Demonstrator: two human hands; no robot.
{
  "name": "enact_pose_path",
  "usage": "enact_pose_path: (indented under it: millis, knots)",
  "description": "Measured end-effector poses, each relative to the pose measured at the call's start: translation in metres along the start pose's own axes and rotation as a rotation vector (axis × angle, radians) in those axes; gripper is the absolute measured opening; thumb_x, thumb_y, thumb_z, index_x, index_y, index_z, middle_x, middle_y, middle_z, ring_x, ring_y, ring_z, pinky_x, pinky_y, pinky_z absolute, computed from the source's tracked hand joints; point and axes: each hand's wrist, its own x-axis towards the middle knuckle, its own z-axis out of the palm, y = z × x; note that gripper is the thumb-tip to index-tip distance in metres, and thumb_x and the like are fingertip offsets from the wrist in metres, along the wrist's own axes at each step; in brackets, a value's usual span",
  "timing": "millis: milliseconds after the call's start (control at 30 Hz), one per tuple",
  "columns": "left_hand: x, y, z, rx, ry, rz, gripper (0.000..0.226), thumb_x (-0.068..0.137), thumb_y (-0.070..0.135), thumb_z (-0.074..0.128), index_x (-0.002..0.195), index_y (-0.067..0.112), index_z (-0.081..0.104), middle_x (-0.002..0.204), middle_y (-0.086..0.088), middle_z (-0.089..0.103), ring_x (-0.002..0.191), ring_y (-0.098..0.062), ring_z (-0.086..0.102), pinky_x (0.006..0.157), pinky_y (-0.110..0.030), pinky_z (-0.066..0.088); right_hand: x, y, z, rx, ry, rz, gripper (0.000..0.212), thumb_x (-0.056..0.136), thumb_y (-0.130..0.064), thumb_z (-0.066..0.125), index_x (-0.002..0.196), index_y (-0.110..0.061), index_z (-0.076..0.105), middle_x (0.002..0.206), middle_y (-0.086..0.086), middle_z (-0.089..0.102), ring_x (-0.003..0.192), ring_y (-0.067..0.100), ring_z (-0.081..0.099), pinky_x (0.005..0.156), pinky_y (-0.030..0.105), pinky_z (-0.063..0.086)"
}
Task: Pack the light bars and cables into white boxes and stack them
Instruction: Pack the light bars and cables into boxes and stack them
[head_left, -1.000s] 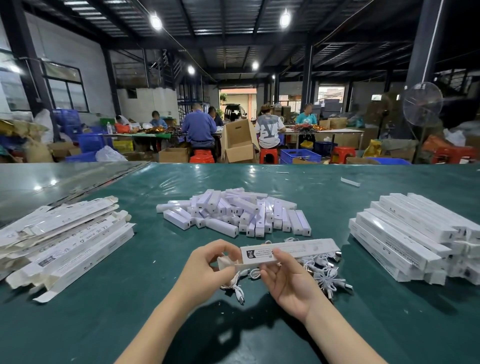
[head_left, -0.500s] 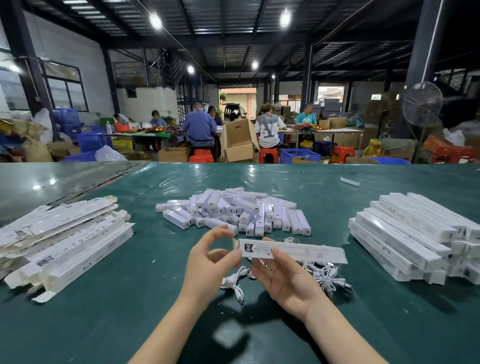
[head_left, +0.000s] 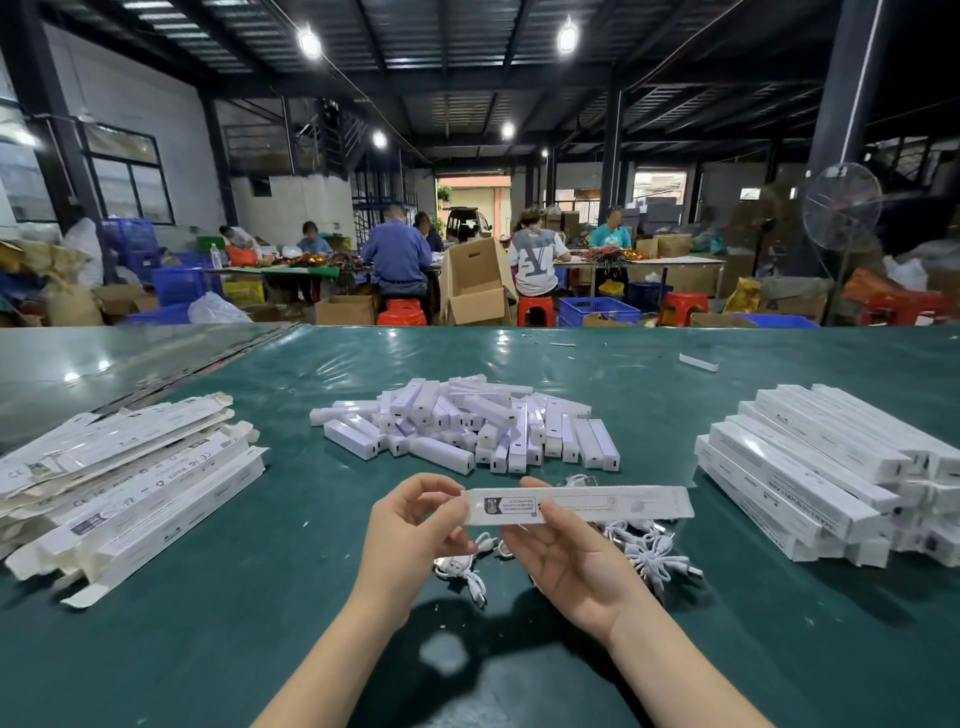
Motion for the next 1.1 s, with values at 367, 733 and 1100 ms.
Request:
enact_pose_path:
  millis: [367, 733, 1100]
  knots:
    - [-0.003, -0.008, 0.010, 0.061, 0.188, 0.084, 0.021, 0.081, -0.001, 0.065, 0.064, 0.011, 0.059, 0.050, -0.001, 0.060, 0.039, -0.013, 0.050, 0.046, -0.026, 0.049, -0.001, 0.001, 0.005, 0.000, 0.007, -0.053, 0.029, 0.067, -0.004, 0.060, 0.094, -0.003, 0.066, 0.087, 0.021, 0.071, 0.074, 0.026, 0.071, 0.060, 0.030, 0.058]
    - [-0.017, -0.013, 0.020, 0.214, 0.214, 0.280, 0.027, 0.089, 0.003, 0.056, 0.074, 0.023, 0.064, 0.075, 0.013, 0.069, 0.066, -0.008, 0.058, 0.069, -0.046, 0.052, -0.004, 0.003, 0.010, 0.044, 0.044, -0.041, 0.036, 0.066, -0.006, 0.060, 0.102, -0.007, 0.065, 0.089, 0.016, 0.072, 0.073, 0.022, 0.071, 0.049, 0.023, 0.054]
    - [-0.006, -0.012, 0.018, -0.364, 0.343, 0.023, 0.019, 0.091, 0.001, 0.052, 0.089, 0.020, 0.052, 0.070, -0.005, 0.068, 0.058, -0.009, 0.065, 0.059, -0.019, 0.056, 0.000, 0.005, 0.028, -0.036, 0.084, -0.098, 0.033, 0.068, -0.023, 0.063, 0.097, -0.007, 0.064, 0.087, 0.013, 0.072, 0.074, 0.023, 0.070, 0.064, 0.032, 0.059]
